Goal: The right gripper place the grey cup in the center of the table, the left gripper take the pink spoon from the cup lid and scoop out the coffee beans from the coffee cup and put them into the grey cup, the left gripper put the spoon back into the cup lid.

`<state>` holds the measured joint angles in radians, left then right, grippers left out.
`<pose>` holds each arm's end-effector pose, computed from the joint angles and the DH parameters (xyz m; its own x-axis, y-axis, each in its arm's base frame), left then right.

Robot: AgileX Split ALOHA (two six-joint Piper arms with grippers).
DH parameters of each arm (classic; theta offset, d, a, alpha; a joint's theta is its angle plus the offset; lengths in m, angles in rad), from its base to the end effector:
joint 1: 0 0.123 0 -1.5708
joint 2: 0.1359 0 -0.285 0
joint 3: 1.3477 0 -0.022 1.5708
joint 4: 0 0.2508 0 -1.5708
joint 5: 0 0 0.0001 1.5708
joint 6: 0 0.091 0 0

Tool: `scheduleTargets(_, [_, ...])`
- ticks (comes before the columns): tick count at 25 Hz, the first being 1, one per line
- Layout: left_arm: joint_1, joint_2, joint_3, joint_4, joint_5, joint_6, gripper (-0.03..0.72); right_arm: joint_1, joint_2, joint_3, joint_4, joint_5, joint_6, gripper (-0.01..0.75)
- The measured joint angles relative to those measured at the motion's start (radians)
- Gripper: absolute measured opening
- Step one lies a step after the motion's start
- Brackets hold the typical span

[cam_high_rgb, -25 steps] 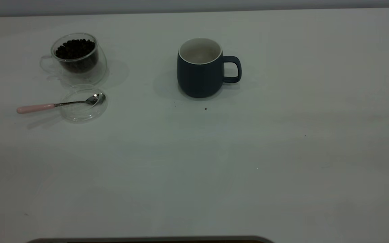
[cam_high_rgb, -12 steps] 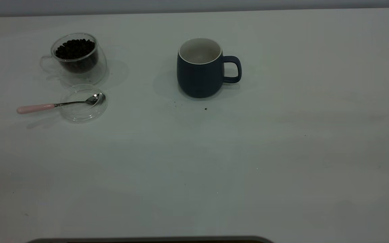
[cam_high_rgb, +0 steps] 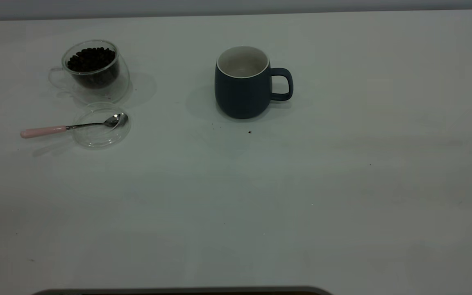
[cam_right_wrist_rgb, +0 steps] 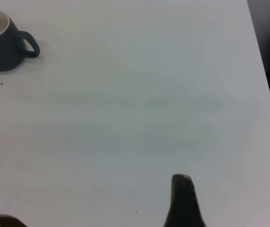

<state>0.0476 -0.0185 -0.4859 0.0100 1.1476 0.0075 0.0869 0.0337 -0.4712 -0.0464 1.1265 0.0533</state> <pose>-0.0099 0.0004 0.2664 -0.5278 -0.0135 -0.8493 -0.0492 0.9987 0.0147 0.0004 -0.0038 0.2643 -0.5651 -0.0158 -0.8249 -0.0335 0.9994 0.0038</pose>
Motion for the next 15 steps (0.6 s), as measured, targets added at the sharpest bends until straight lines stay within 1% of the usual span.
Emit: scheduleTargets(15, [0.006,0.0,0.0,0.0,0.0,0.0,0.422,0.0,0.0,0.0,0.0,0.0,0.0,0.57])
